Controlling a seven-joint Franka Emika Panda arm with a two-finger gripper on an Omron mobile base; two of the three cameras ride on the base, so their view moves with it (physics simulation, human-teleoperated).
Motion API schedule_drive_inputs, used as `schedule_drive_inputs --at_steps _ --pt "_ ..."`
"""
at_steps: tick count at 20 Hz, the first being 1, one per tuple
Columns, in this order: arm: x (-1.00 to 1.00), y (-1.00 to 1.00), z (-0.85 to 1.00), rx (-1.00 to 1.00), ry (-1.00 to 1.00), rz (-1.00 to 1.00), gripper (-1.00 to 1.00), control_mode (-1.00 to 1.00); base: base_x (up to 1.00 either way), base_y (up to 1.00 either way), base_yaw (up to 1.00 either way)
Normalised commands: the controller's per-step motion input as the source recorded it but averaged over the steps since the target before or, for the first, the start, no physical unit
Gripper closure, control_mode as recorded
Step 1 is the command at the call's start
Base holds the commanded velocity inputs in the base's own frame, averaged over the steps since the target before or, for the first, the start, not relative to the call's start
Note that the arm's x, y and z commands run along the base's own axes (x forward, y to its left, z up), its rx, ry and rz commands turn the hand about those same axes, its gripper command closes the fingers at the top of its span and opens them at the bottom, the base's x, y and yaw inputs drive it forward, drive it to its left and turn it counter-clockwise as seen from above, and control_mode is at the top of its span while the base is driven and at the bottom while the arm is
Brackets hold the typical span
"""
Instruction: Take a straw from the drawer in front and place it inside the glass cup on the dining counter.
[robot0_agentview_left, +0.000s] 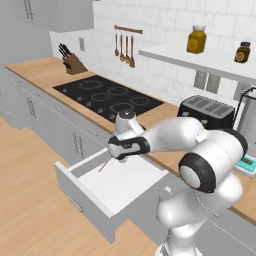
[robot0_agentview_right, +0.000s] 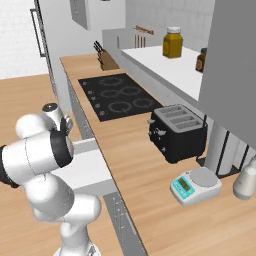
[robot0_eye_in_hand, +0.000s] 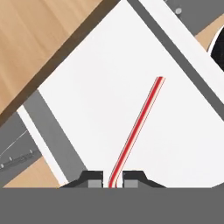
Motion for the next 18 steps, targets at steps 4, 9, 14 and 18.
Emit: schedule_drive_inputs --at_steps 4,9,14,18 --pt "-0.08 -0.01 1.0 0.0 0.0 0.0 1.0 -1.0 0.0 0.0 0.0" --pt "-0.26 -0.35 1.0 0.0 0.0 0.03 1.0 -1.0 0.0 0.0 0.0" --pt "-0.38 -0.61 0.95 -0.04 0.0 0.07 1.0 -1.0 0.0 0.0 0.0" --pt "-0.53 -0.7 0.48 -0.03 -0.01 0.13 1.0 -1.0 0.0 0.0 0.0"
